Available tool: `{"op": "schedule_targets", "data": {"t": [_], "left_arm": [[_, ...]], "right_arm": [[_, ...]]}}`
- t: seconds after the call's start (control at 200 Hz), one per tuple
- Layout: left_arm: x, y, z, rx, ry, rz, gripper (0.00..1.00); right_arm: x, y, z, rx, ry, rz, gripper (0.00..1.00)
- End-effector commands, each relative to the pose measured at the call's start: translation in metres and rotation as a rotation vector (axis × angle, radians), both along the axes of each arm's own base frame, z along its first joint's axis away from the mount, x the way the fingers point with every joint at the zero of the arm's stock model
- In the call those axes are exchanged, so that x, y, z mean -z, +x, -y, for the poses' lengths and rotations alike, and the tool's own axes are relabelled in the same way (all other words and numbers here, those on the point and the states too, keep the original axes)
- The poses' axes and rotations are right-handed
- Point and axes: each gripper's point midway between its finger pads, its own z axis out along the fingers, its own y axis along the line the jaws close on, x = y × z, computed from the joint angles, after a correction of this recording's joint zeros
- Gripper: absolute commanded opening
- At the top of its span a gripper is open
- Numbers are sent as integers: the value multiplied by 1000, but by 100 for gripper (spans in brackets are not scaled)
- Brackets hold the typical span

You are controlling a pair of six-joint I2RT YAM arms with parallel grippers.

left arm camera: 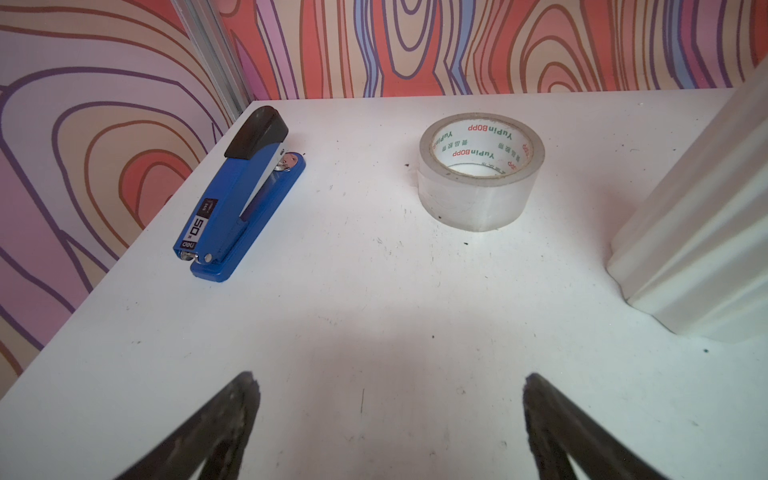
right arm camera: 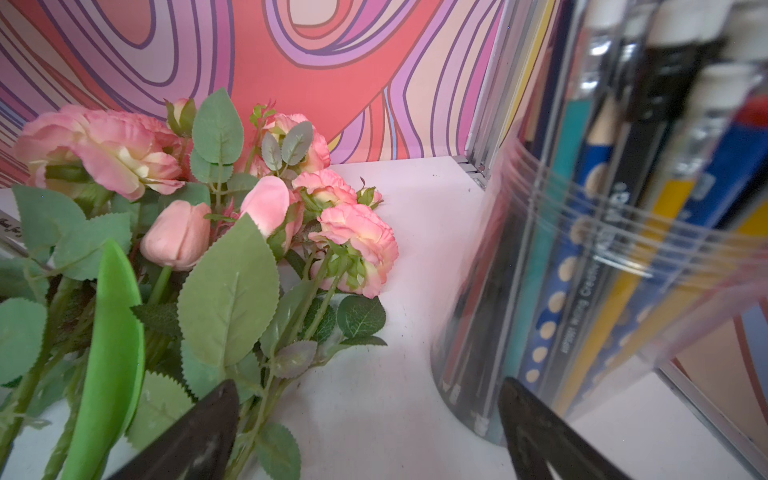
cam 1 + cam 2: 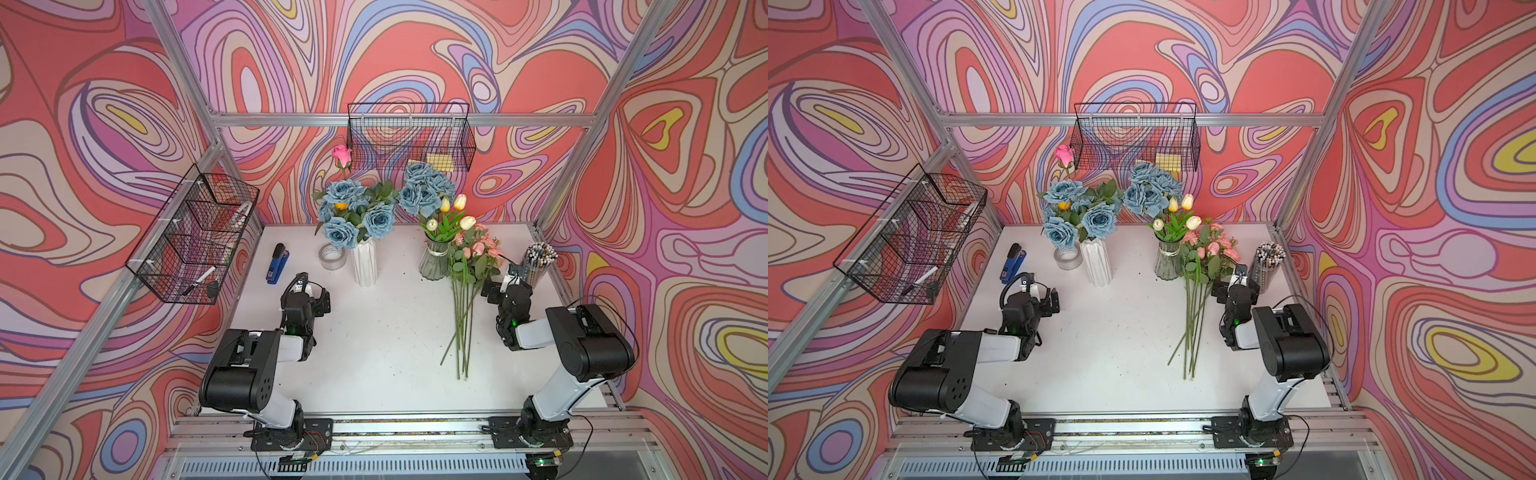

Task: Pick out pink flowers from the vase
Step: Reset both arms

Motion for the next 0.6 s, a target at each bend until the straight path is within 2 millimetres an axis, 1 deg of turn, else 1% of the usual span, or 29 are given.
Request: {"op": "schedule_targets", "data": {"t": [0.0,0.596], "left_arm": [[-6,4,-2,3,10,20,100],[-5,4,-2,2,10,19,100]], "right_arm": [[-2,-1,0,0,12,6,98],[-2,0,0,-2,14,5,98]]}}
